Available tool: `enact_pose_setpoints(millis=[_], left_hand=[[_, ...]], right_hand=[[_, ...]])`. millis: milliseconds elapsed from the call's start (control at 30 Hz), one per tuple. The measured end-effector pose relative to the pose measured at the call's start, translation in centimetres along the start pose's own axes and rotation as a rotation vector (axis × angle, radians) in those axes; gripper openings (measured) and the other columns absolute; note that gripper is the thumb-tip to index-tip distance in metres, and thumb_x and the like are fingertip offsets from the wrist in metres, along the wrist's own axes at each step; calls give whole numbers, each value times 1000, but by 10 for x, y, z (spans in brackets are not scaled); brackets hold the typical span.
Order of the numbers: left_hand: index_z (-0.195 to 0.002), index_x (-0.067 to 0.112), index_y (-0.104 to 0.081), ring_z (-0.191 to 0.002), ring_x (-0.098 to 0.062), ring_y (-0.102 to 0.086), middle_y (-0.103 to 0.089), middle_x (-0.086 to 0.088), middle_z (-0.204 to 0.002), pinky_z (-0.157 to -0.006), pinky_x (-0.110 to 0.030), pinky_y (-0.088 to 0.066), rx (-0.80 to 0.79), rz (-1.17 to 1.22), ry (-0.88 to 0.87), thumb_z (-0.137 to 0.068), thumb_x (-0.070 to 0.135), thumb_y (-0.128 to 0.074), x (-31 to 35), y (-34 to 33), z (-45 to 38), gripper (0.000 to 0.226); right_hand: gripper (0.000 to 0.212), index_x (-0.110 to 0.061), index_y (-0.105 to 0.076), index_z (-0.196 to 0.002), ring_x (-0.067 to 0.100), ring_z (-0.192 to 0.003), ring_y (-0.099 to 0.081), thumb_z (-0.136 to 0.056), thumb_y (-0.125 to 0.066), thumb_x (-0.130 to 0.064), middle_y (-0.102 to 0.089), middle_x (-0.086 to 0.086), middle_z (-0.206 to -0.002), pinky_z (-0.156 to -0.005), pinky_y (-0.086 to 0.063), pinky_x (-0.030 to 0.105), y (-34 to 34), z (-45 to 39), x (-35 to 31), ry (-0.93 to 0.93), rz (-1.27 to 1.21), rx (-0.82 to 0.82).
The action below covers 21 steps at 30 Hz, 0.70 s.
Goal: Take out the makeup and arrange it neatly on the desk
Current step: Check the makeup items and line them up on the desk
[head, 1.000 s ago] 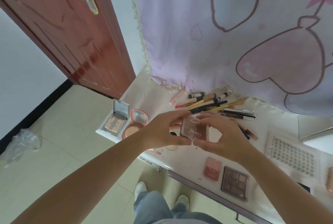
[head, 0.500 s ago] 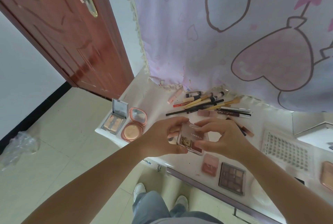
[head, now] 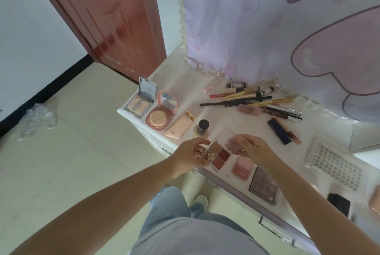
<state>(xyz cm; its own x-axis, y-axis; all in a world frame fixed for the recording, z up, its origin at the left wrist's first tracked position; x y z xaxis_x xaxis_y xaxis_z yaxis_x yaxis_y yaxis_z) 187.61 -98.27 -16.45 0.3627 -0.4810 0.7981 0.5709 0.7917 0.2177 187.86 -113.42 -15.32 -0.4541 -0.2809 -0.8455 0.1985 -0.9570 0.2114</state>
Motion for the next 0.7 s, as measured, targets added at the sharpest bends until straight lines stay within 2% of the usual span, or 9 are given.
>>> enact_pose_setpoints(millis=[100,267,367,400,500,600,700], left_hand=[[-128,6,-47,-62,-1,-48,-45,7,-76,-55,-4,-43,31,19,82,-76,-11,-64,-26,-7,-7,57],[-125,8,-51,-70,-12,-48,-47,5,-72,-52,-3,-38,120,-42,139,-78,-3,-66,-42,-10,-22,51],[-127,9,-50,-80,-15,-51,-54,-5,-87,-53,-6,-37,138,-173,116,-80,6,-66,-40,-9,-29,50],[-127,9,-49,-83,-18,-55,-58,-10,-92,-57,-10,-38,132,-208,112,-81,9,-66,-39,-10,-30,49],[-125,10,-49,-94,-26,-64,-66,-17,-104,-83,-25,-47,107,-289,121,-83,17,-65,-39,-11,-34,46],[-121,10,-50,-101,-31,-61,-63,-15,-108,-87,-30,-47,97,-388,122,-85,21,-63,-41,-7,-37,39],[-123,13,-48,-102,-29,-60,-61,-14,-112,-86,-30,-47,53,-470,119,-87,20,-59,-43,-6,-39,38]], right_hand=[[31,7,-58,-102,11,-74,-60,-97,-38,-15,-61,13,-92,-60,-51,7,-3,-12,19,-62,17,74],[25,-7,-61,-98,15,-79,-56,-97,-39,-19,-63,0,-88,-67,-45,16,-6,-30,27,-52,198,104],[22,-10,-59,-94,13,-75,-54,-97,-39,-19,-62,2,-90,-65,-44,18,-5,-37,28,-65,205,120],[21,-11,-58,-93,12,-73,-53,-97,-39,-19,-62,3,-90,-64,-44,17,-3,-39,27,-65,204,132],[22,-10,-57,-94,9,-71,-52,-97,-38,-21,-61,3,-90,-63,-43,17,0,-43,23,-76,228,126],[19,-14,-54,-97,14,-80,-55,-98,-37,-23,-61,5,-96,-73,-46,25,2,-39,24,-70,314,104],[28,-12,-50,-120,18,-99,-54,-97,-38,-23,-57,5,-108,-89,-43,29,12,-31,24,-36,427,146]])
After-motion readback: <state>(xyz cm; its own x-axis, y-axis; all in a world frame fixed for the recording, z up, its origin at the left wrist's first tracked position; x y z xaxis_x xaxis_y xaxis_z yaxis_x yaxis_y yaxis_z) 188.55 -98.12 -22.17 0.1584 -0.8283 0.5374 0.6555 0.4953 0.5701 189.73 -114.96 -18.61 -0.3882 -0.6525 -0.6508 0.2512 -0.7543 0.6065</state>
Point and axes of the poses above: each hand's wrist, its own z-axis away from the middle knuckle, its own y-axis out of the back of the hand, x = y × z, the point moved 9 cm from there along -z, towards the middle knuckle
